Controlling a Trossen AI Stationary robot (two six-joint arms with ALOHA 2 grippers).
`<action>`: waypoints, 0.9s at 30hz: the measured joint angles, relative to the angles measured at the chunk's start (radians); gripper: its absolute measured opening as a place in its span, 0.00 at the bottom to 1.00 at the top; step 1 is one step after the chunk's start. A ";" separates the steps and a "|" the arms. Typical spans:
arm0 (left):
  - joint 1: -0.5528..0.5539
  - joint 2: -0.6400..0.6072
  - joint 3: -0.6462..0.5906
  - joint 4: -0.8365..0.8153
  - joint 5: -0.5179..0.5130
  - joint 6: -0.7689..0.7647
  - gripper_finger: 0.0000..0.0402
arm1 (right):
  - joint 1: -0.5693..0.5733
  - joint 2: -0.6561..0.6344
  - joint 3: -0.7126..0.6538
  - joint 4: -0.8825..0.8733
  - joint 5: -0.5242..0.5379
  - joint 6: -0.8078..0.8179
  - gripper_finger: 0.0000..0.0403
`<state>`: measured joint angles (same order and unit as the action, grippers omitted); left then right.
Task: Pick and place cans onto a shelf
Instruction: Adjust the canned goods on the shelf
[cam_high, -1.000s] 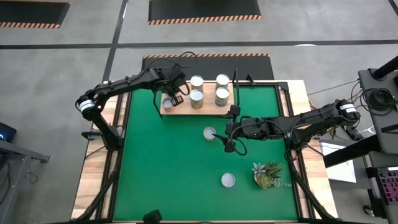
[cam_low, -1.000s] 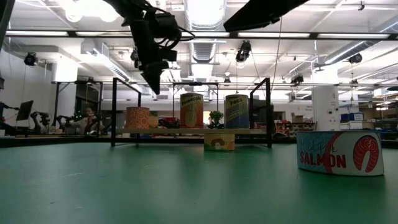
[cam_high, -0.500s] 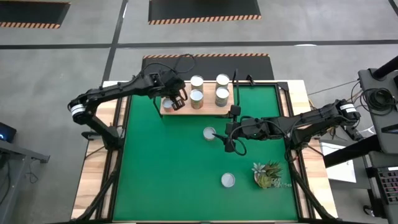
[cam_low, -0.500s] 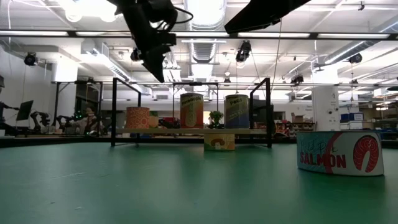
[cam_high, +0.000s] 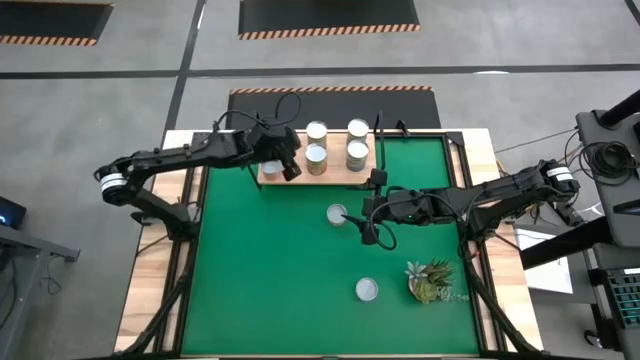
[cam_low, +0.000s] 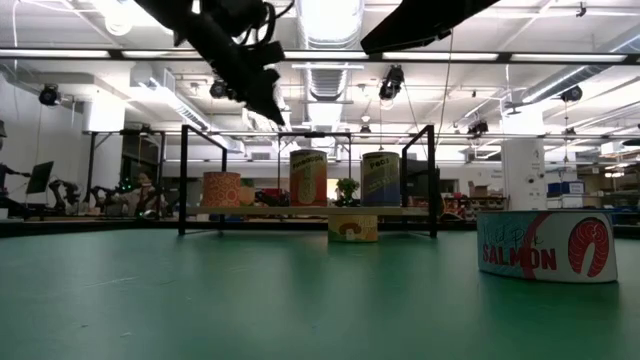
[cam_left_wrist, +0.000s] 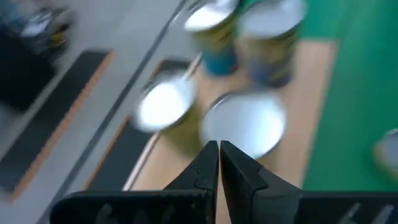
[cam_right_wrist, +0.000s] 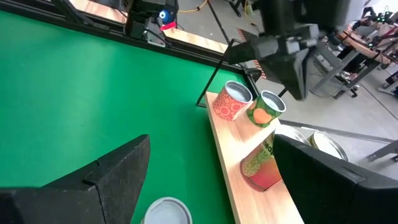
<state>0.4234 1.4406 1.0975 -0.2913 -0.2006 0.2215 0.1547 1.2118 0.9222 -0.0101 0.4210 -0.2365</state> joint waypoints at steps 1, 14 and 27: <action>0.000 0.013 -0.001 0.026 0.048 0.013 0.00 | 0.000 0.000 0.000 0.000 0.000 -0.001 0.81; 0.007 0.176 -0.003 0.204 0.089 0.032 0.00 | 0.000 0.000 0.000 -0.002 0.000 -0.010 0.81; 0.006 0.206 -0.002 0.202 0.088 -0.005 0.00 | 0.000 0.000 0.000 -0.002 0.000 -0.010 0.81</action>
<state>0.4297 1.6466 1.0954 -0.0888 -0.1127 0.2160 0.1547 1.2114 0.9222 -0.0124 0.4213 -0.2470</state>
